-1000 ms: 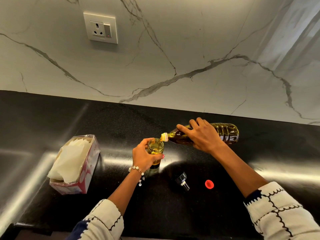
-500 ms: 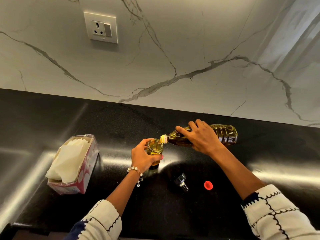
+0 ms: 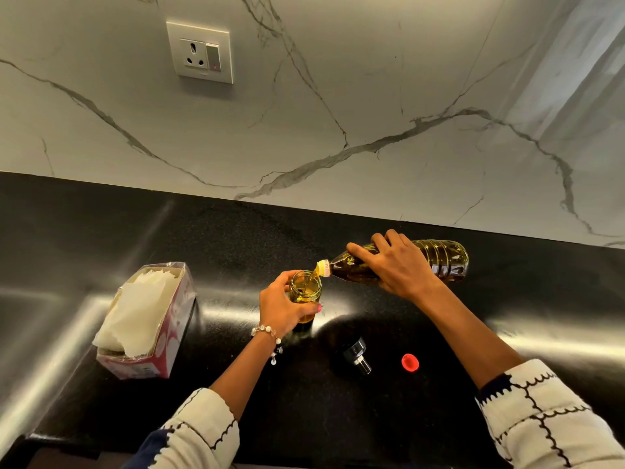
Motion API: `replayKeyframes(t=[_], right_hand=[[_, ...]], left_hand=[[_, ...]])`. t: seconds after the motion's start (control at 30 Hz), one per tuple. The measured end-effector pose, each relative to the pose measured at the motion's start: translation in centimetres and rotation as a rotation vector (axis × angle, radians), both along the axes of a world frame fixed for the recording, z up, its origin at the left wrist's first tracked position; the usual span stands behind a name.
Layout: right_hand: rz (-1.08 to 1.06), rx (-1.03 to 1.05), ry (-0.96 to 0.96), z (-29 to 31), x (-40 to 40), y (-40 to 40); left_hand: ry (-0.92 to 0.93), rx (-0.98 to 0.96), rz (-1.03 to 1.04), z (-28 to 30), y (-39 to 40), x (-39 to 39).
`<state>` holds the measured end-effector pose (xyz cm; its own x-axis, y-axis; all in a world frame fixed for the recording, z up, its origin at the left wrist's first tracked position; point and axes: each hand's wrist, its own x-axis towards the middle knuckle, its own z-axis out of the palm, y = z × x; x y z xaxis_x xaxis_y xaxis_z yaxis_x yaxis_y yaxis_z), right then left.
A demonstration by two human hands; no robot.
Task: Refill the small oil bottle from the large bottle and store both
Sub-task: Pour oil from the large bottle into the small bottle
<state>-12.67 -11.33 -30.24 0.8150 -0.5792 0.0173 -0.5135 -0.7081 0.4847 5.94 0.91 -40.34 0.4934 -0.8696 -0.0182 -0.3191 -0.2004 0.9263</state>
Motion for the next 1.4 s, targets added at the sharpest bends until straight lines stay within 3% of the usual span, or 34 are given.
replayKeyframes(t=[1.4], right_hand=[[-0.023, 0.016, -0.002, 0.3, 0.6, 0.9]], left_hand=[[-0.032, 0.024, -0.015, 0.3, 0.0, 0.2]])
